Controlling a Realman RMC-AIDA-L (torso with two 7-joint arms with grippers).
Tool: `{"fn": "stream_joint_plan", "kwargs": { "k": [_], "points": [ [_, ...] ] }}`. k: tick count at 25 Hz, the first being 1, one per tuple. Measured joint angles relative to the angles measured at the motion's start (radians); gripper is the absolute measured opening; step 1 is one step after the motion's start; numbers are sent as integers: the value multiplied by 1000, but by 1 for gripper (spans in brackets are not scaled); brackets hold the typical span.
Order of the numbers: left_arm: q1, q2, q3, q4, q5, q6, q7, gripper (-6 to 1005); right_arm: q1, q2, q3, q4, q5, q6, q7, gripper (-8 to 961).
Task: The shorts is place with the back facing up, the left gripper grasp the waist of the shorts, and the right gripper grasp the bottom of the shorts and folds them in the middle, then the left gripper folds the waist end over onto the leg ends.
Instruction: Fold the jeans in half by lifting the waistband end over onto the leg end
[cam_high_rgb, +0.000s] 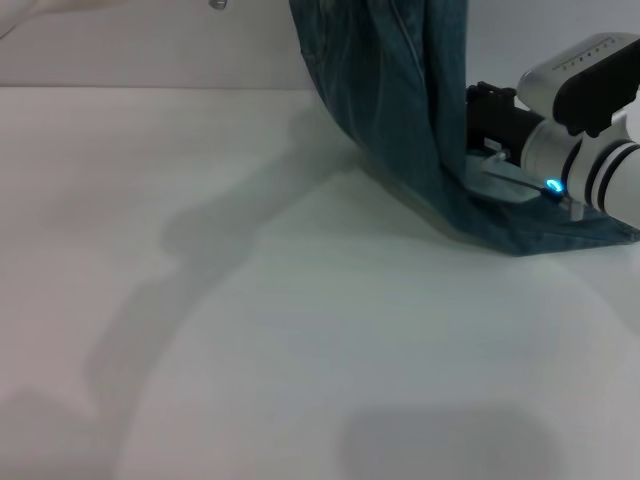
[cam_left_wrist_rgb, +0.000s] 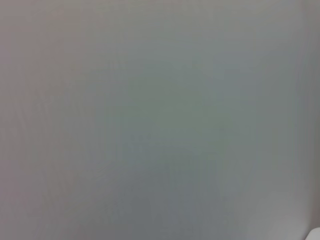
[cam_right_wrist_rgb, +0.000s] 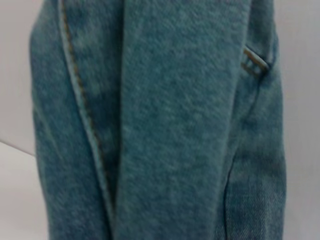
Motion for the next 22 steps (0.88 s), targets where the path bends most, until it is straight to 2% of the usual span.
{"fn": "stream_joint_plan", "kwargs": {
  "k": [6, 13, 22],
  "points": [
    [-1, 0, 0, -7, 1, -5, 1, 60, 22, 2, -92, -3, 1, -8, 67, 651],
    [-5, -1, 3, -15, 1, -6, 7, 60, 40, 3, -138, -4, 0, -42, 113, 652],
    [-5, -1, 3, -15, 1, -10, 11, 60, 53, 4, -311, -48, -1, -95, 272, 652]
  ]
}}
